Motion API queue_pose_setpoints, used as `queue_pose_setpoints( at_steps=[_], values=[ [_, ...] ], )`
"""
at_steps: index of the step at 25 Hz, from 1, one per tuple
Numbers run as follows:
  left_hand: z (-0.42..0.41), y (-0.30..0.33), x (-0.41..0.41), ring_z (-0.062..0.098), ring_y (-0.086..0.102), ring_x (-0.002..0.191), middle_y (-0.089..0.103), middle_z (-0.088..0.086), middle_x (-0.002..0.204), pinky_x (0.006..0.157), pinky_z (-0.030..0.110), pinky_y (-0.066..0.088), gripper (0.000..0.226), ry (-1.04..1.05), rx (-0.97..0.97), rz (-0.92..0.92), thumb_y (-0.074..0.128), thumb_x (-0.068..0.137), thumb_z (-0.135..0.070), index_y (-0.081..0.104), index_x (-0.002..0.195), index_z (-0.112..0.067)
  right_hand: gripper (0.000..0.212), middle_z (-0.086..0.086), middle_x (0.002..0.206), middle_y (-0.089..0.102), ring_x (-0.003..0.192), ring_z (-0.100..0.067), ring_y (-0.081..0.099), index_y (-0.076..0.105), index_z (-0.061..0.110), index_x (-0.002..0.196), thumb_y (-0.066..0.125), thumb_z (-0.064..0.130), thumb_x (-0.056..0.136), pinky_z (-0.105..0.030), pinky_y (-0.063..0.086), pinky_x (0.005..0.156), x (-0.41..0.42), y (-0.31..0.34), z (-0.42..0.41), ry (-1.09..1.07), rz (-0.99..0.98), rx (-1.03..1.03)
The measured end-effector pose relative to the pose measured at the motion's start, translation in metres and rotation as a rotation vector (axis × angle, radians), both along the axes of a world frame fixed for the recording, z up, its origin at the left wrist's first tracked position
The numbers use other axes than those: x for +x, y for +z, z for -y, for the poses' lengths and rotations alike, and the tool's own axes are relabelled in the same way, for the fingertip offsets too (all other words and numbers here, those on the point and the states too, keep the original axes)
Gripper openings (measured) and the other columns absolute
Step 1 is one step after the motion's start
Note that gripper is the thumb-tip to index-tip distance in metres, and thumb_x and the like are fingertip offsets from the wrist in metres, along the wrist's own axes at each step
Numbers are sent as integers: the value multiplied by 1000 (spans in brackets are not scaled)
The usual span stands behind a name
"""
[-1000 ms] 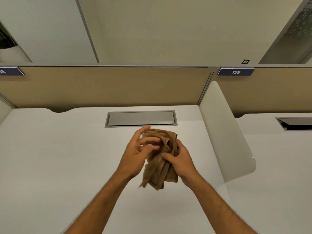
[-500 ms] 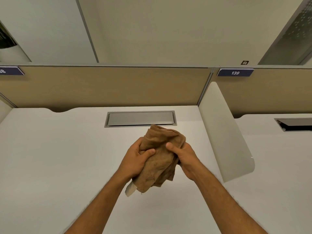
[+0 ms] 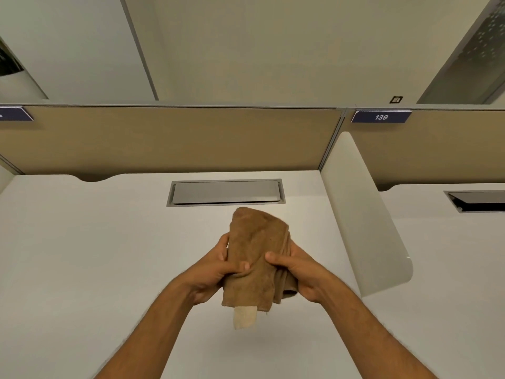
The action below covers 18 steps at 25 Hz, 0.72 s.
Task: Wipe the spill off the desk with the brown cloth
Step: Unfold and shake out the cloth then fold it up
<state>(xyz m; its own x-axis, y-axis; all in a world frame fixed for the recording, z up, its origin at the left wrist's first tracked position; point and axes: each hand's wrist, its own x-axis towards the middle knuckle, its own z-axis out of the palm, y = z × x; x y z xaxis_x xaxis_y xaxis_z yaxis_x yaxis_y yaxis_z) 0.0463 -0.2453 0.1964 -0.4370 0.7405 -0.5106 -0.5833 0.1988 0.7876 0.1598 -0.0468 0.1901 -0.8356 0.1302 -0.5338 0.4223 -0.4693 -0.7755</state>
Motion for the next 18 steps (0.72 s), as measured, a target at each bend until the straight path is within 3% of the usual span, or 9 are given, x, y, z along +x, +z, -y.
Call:
queue_pose_setpoints(
  at_steps=[3, 6, 8, 10, 11, 14, 16, 18],
  values=[
    [-14, -2, 4, 29, 70, 120, 66, 9, 137, 98, 46, 60, 75, 24, -134, -79, 82, 85, -6, 45, 148, -24, 55, -8, 112, 77, 100, -28, 75, 60, 19, 130, 82, 12, 80, -47, 62, 79, -7, 4, 0, -44, 137, 52],
    [-22, 1, -7, 27, 73, 116, 73, 6, 130, 86, 37, 63, 57, 199, 40, -130, 78, 89, -15, 56, 141, -23, 62, -5, 120, 73, 104, -28, 73, 56, 27, 132, 83, 13, 78, -51, 62, 76, -16, 16, -18, -155, -117, 97],
    [-29, 5, -16, 27, 74, 114, 77, 1, 122, 82, 31, 62, 41, 231, 46, -214, 75, 92, -21, 65, 132, -26, 43, -2, 119, 73, 105, -27, 72, 63, 34, 122, 78, 21, 84, -47, 62, 75, -19, 22, -23, -160, -220, 222],
    [-37, 1, -18, 28, 73, 112, 79, -1, 116, 80, 30, 62, 23, 216, -34, -296, 60, 105, -23, 73, 122, -30, 15, -1, 116, 74, 101, -23, 73, 69, 37, 111, 65, 30, 97, -38, 63, 77, -23, 17, -21, -212, -110, 348],
    [-42, -3, -18, 28, 73, 112, 79, -2, 116, 80, 30, 61, 26, 206, -55, -311, 54, 108, -21, 75, 119, -31, 15, 0, 116, 74, 100, -22, 72, 69, 38, 111, 60, 33, 100, -35, 63, 78, -24, 10, -20, -232, -40, 366],
    [-49, -15, -21, 29, 72, 116, 77, 0, 122, 85, 34, 62, 38, 202, -45, -215, 48, 108, -9, 76, 120, -30, 24, 5, 116, 74, 105, -20, 72, 65, 36, 123, 58, 35, 100, -35, 63, 82, -19, -4, -25, -195, -12, 332],
    [-50, -20, -26, 32, 70, 119, 74, 4, 129, 92, 45, 62, 47, 213, 10, -85, 42, 103, -2, 75, 125, -26, 23, 5, 117, 74, 105, -21, 72, 65, 33, 123, 56, 30, 102, -38, 62, 82, -16, -10, -36, -215, -65, 289],
    [-54, -28, -33, 36, 67, 122, 71, 8, 136, 102, 56, 56, 44, 225, 50, 30, 42, 100, -11, 74, 128, -21, 22, 0, 115, 74, 102, -23, 73, 68, 23, 119, 52, 21, 104, -36, 62, 79, -16, -13, -47, -267, -105, 246]
  ],
)
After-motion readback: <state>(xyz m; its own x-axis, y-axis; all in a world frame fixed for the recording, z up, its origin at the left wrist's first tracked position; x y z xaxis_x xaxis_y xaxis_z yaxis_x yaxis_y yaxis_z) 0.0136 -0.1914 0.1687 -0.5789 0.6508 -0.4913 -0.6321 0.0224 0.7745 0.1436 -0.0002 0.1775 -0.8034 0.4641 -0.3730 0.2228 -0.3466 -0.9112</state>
